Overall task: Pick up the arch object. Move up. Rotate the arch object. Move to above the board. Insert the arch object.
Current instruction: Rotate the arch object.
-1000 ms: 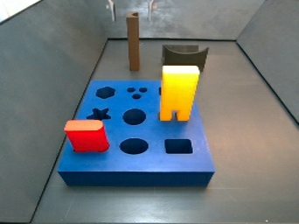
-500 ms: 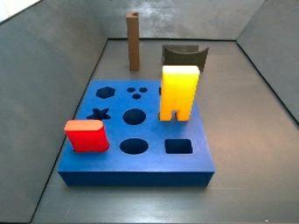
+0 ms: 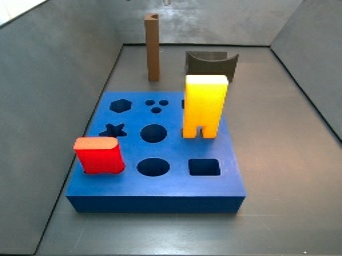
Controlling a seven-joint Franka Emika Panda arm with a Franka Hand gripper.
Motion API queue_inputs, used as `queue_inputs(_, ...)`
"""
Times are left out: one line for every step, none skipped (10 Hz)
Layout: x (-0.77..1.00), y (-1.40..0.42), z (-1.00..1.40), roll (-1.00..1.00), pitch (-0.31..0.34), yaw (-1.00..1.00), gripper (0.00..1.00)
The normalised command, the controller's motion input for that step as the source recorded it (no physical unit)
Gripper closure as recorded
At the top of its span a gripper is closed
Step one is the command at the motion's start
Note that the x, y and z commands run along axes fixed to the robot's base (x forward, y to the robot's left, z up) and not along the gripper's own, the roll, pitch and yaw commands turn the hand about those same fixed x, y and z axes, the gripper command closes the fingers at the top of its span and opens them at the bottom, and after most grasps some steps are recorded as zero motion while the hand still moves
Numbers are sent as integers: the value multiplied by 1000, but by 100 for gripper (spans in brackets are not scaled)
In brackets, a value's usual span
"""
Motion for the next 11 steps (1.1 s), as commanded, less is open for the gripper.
queue_inputs(36, 12, -32, 3, 10, -1000, 0)
queue_inputs(37, 12, -31, 4, 10, -1000, 0)
queue_inputs(37, 12, -30, 4, 11, -1000, 0)
queue_inputs(37, 13, -29, 4, 12, -1000, 0)
queue_inputs(37, 13, -28, 5, 13, -1000, 0)
queue_inputs(37, 13, -28, 5, 13, -1000, 0)
queue_inputs(37, 13, -28, 6, 15, -1000, 0)
queue_inputs(37, 13, -28, 6, 16, -1000, 0)
queue_inputs(37, 13, -28, 7, 19, -1000, 0)
queue_inputs(37, 13, -28, 8, 21, -1000, 0)
queue_inputs(37, 13, -28, 9, 25, -1000, 0)
